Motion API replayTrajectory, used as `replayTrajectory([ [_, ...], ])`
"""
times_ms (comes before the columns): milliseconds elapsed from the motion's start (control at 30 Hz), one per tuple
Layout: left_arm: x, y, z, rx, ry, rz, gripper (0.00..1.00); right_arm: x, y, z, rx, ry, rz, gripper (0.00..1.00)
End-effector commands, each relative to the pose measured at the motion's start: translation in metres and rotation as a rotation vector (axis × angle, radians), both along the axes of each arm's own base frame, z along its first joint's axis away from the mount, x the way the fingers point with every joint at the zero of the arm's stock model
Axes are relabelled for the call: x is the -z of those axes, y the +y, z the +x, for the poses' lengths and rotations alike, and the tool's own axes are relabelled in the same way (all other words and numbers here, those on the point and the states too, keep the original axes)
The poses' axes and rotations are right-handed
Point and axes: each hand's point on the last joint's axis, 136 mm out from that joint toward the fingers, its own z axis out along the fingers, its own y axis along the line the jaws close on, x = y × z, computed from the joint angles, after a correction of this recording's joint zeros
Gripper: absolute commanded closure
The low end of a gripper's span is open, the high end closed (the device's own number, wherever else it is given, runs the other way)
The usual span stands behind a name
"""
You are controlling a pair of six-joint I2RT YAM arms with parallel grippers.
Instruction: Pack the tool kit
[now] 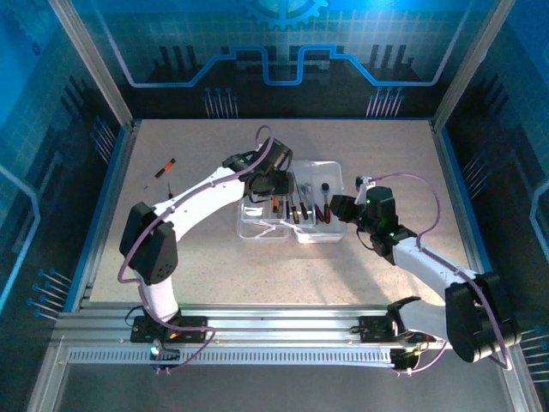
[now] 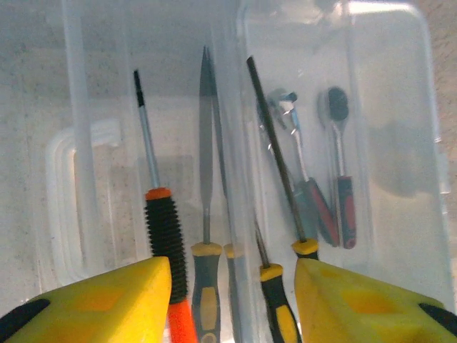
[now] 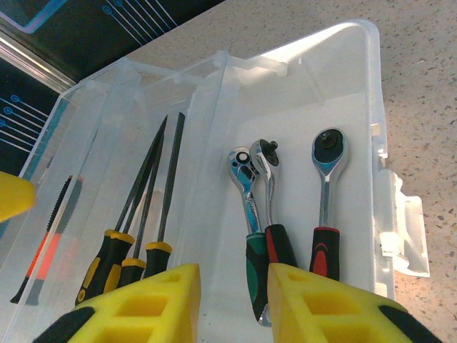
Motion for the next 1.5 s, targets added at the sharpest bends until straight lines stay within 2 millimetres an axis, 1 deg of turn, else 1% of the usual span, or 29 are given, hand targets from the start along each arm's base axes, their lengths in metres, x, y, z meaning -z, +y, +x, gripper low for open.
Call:
replayTrajectory([
  [0, -0.057, 0.015, -0.003, 0.002, -0.124, -0.003, 0.47, -0.008, -0.008, 0.002, 0.034, -0.037, 0.007, 0.68],
  [33, -0.065, 0.021, -0.004, -0.006, -0.144, -0.005, 0.46, -0.007, -0.009, 0.002, 0.037, -0.037, 0.006, 0.68],
  [133, -0.077, 0.042, -0.006, -0.038, -0.186, -0.011, 0.44, -0.007, -0.008, 0.003, 0.033, -0.039, 0.006, 0.68],
  [233, -0.078, 0.067, -0.009, -0.089, -0.2, -0.008, 0.41, -0.008, -0.004, 0.002, 0.014, -0.047, 0.013, 0.68],
  [300, -0.076, 0.086, -0.011, -0.133, -0.203, -0.001, 0.37, -0.01, 0.001, 0.002, -0.006, -0.056, 0.016, 0.68],
  [333, -0.072, 0.097, -0.012, -0.164, -0.2, 0.003, 0.33, -0.01, 0.002, 0.002, -0.015, -0.059, 0.015, 0.67],
  [467, -0.055, 0.141, -0.017, -0.284, -0.181, 0.003, 0.32, -0.011, 0.006, 0.001, -0.023, -0.07, 0.009, 0.65],
  [500, -0.049, 0.157, -0.018, -0.326, -0.173, 0.014, 0.31, -0.01, 0.006, 0.001, -0.023, -0.071, 0.007, 0.65],
  [567, -0.041, 0.183, -0.019, -0.392, -0.154, 0.018, 0.32, -0.01, 0.005, 0.001, -0.021, -0.073, 0.004, 0.65],
  [633, -0.033, 0.212, -0.02, -0.475, -0.128, 0.042, 0.35, -0.011, 0.006, 0.0, -0.02, -0.075, 0.004, 0.65],
  [700, -0.03, 0.236, -0.016, -0.525, -0.119, 0.072, 0.37, -0.012, 0.006, 0.0, -0.023, -0.077, 0.004, 0.65],
  [767, -0.023, 0.261, -0.01, -0.58, -0.102, 0.098, 0.39, -0.012, 0.006, 0.0, -0.02, -0.076, 0.002, 0.65],
  [867, 0.0, 0.303, -0.002, -0.698, -0.035, 0.114, 0.39, -0.011, 0.005, 0.0, -0.018, -0.072, 0.002, 0.65],
  [933, 0.021, 0.324, 0.005, -0.751, 0.026, 0.084, 0.4, -0.011, 0.005, 0.0, -0.017, -0.072, 0.003, 0.65],
  [1033, 0.053, 0.351, 0.01, -0.808, 0.122, 0.115, 0.42, -0.013, 0.004, 0.0, -0.015, -0.078, 0.002, 0.65],
  [1100, 0.07, 0.36, 0.014, -0.799, 0.182, 0.16, 0.43, -0.013, 0.004, -0.001, -0.013, -0.077, 0.001, 0.65],
  [1200, 0.093, 0.361, 0.019, -0.762, 0.262, 0.18, 0.43, -0.014, 0.004, 0.0, -0.015, -0.079, 0.003, 0.65],
  [1300, 0.11, 0.363, 0.022, -0.749, 0.3, 0.196, 0.44, -0.012, 0.005, 0.0, -0.014, -0.075, 0.0, 0.65],
  [1467, 0.134, 0.365, 0.019, -0.754, 0.353, 0.164, 0.44, -0.01, 0.005, 0.0, -0.015, -0.068, -0.003, 0.65],
])
